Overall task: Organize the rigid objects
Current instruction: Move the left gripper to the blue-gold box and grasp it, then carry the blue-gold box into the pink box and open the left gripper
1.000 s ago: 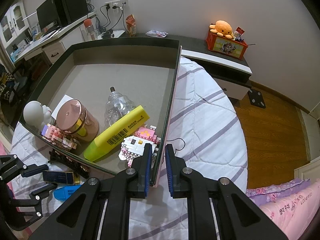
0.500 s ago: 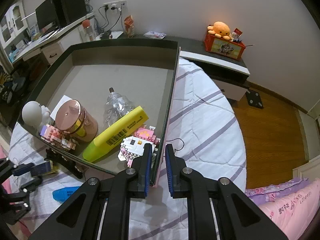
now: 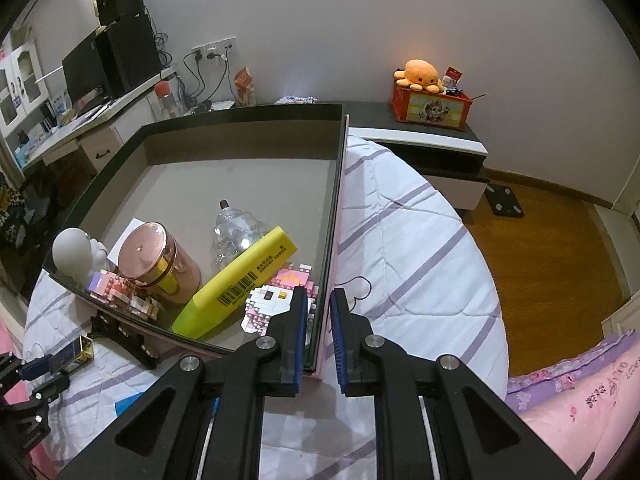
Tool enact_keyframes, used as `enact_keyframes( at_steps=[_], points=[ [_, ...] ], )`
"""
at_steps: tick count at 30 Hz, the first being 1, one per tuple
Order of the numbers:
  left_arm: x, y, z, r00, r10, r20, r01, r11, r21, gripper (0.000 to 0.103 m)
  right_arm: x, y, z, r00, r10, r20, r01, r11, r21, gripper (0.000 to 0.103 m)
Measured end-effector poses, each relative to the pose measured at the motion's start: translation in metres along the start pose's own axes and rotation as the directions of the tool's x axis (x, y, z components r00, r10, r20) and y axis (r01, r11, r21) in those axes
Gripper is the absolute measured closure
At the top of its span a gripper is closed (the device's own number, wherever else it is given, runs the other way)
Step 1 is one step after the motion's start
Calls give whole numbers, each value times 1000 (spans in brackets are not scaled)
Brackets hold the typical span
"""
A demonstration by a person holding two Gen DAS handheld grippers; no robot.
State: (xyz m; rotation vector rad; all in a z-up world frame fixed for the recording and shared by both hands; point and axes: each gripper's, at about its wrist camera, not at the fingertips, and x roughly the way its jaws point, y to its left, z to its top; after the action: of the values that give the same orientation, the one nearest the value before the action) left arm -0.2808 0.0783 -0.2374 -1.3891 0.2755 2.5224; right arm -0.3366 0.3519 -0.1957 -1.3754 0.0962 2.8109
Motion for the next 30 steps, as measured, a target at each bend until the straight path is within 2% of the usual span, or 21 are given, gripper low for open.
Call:
enact_keyframes(
  at_steps=[3, 8, 10, 12, 14, 17, 19, 20, 21, 24, 30],
  points=[
    [-4, 7, -3, 1000, 14, -7, -14, 999, -53, 74, -1, 1, 0, 1000, -4, 2, 4, 1000, -1, 90],
    [-10, 5, -6, 1000, 4, 22, -3, 1000, -29, 72, -1, 2, 0, 1000, -2, 2, 2, 1000, -1, 90],
    [-8, 1, 2, 999, 18, 35, -18, 1000, 2, 63, 0, 3, 0, 1000, -5, 0, 5, 1000, -6, 90],
    [-8, -6, 9, 998, 12, 59, -15, 999, 42, 42, -1, 3, 0, 1000, -4, -2, 4, 1000, -7, 90],
    [-5, -16, 13, 998, -26, 57, 20, 995, 101, 37, 0, 3, 0, 1000, -3, -6, 3, 1000, -9, 90],
    [3, -31, 19, 998, -36, 47, 28, 986, 164, 37, -1, 3, 1, 1000, -5, -7, 5, 1000, -11, 90],
    [14, -33, 23, 1000, -24, 21, 20, 987, 162, 38, -1, 3, 1, 1000, -6, -8, 6, 1000, -12, 90],
    [16, -30, 25, 999, -40, 20, 36, 989, 143, 46, -1, 3, 1, 1000, -7, -9, 7, 1000, -14, 90],
    [15, -26, 27, 998, -60, 31, 56, 992, 113, 59, -1, 3, 1, 1000, -8, -10, 8, 1000, -16, 90],
    [14, -19, 28, 998, -62, 24, 59, 994, 86, 80, 0, 3, 2, 1000, -10, -13, 10, 1000, -22, 90],
    [0, -7, 16, 997, -68, 32, 66, 997, 47, 83, 0, 3, 2, 1000, -11, -14, 10, 1000, -25, 89]
  ],
)
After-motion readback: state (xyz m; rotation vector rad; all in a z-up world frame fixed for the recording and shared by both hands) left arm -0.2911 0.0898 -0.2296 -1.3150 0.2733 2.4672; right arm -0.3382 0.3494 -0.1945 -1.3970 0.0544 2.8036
